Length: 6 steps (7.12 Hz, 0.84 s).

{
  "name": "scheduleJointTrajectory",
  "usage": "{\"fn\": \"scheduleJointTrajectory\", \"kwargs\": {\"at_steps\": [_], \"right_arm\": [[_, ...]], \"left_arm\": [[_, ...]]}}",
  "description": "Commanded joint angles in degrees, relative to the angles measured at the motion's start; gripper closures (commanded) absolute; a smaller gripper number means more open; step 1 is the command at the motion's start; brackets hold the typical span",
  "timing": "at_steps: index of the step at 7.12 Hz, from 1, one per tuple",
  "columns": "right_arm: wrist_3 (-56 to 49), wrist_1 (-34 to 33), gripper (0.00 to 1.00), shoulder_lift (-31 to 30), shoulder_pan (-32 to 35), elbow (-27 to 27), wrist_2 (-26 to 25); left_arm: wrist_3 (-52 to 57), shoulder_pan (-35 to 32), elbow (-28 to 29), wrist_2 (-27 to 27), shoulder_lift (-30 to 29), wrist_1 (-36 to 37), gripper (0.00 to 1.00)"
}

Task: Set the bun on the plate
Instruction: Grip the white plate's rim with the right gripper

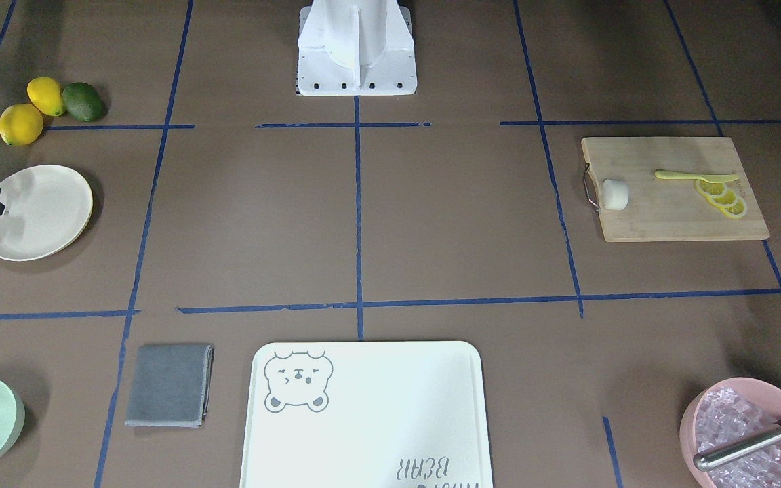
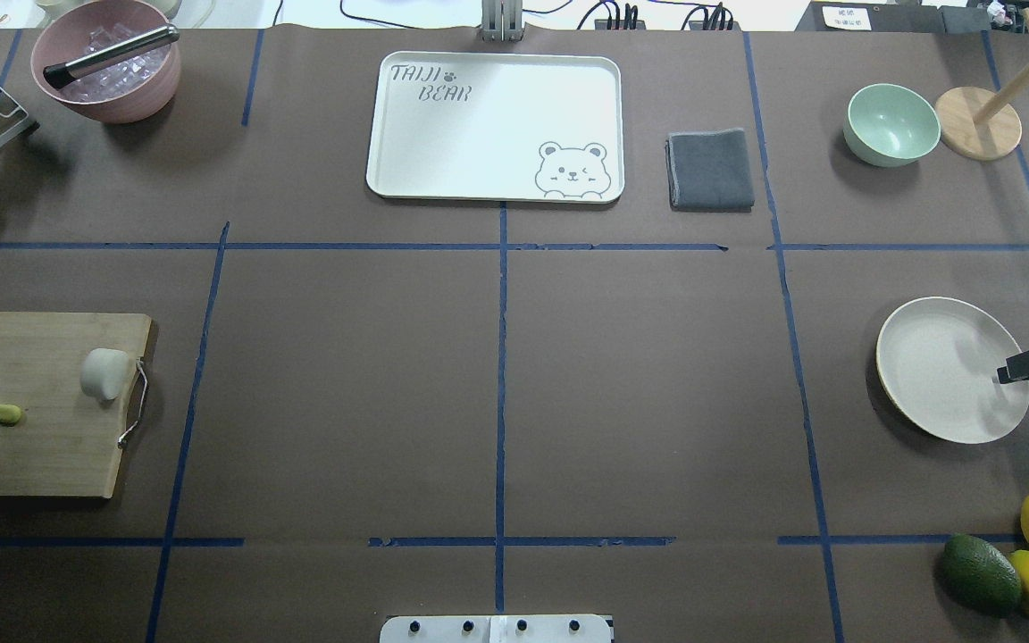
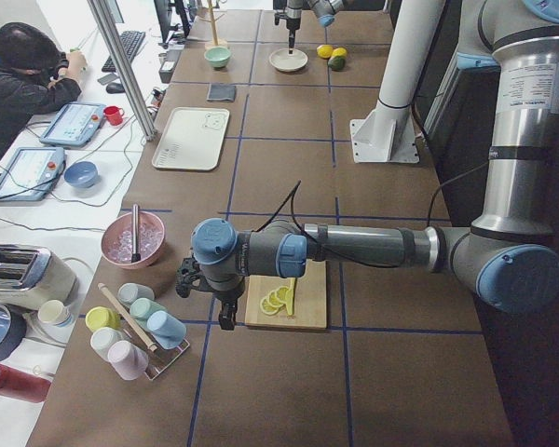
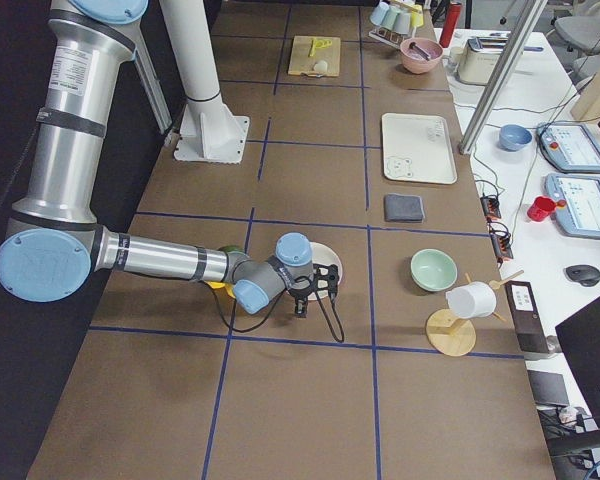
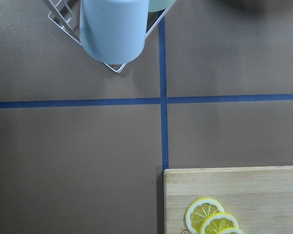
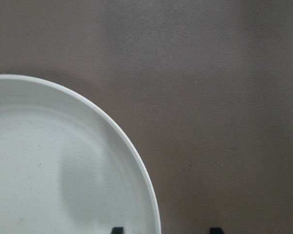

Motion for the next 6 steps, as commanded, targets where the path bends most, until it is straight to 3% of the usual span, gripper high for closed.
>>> {"fn": "scheduleJointTrajectory", "kwargs": {"at_steps": [1, 4, 6], "right_arm": [[-0.09, 0.07, 1.00, 0.05, 0.05, 0.33, 0.32], [-0.18, 2.25, 1.00, -0.65, 0.49, 1.65, 0.75], [0.09, 5.16, 1.00, -0.66, 4.60, 3.83, 7.40]], "left_arm": [[0.00, 0.00, 0.00, 0.05, -0.07, 0.00, 0.00], [0.00, 0.00, -0.18, 0.05, -0.07, 0.00, 0.00], [-0.18, -0.09, -0.44, 0.05, 0.01, 0.00, 0.00]]}}
